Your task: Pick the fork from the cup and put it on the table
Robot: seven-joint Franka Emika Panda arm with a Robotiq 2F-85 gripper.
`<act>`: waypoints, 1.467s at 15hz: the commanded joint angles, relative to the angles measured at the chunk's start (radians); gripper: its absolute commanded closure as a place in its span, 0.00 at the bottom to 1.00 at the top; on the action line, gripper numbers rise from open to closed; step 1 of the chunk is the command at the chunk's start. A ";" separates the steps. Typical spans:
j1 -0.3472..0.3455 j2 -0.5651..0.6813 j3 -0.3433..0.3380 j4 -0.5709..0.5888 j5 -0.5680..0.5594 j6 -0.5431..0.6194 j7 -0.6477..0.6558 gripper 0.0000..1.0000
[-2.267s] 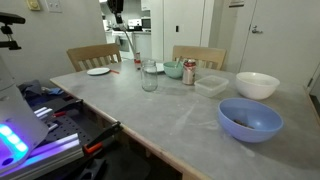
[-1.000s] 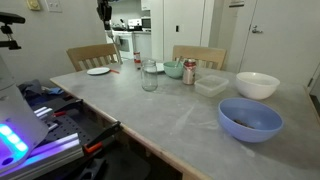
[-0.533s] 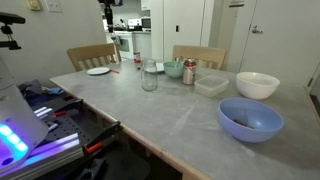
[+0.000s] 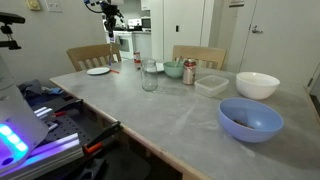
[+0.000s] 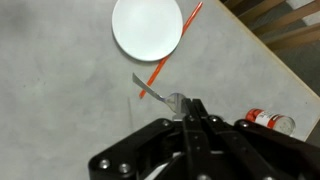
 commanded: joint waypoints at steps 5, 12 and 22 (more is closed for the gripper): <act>0.027 0.009 -0.028 0.006 0.012 -0.002 -0.011 0.99; 0.016 0.077 -0.033 0.035 0.160 0.107 0.152 0.99; 0.005 0.202 -0.051 0.099 0.448 0.210 0.388 0.99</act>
